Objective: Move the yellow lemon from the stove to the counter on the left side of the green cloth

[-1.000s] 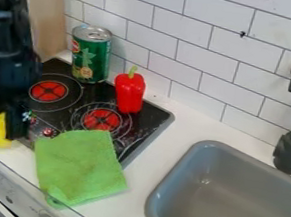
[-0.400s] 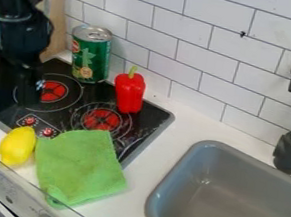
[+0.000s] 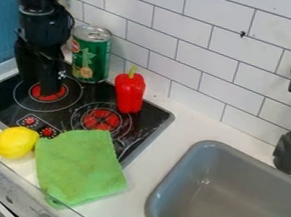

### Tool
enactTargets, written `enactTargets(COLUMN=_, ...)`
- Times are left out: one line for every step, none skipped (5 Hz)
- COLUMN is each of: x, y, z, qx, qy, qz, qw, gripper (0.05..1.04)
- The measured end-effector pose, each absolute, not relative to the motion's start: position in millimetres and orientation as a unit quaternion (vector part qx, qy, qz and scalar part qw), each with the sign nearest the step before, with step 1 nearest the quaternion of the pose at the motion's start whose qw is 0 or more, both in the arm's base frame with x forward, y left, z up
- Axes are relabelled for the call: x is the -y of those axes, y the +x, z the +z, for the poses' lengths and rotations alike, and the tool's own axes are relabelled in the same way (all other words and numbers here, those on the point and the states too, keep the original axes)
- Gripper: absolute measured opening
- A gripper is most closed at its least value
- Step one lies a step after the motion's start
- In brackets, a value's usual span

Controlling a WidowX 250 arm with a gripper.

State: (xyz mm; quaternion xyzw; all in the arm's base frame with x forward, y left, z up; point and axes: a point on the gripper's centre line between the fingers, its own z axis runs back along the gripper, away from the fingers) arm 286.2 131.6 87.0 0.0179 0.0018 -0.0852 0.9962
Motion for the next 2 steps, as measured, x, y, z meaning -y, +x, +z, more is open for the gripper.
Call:
enactTargets(x=-133.6, y=288.6, z=89.3, qx=-0.002, qy=0.021, qz=-0.083, qw=0.996, gripper=1.001)
enactTargets(x=-132.2, y=288.9, z=89.5, qx=-0.009, qy=0.031, qz=-0.084, qw=0.996, gripper=1.001)
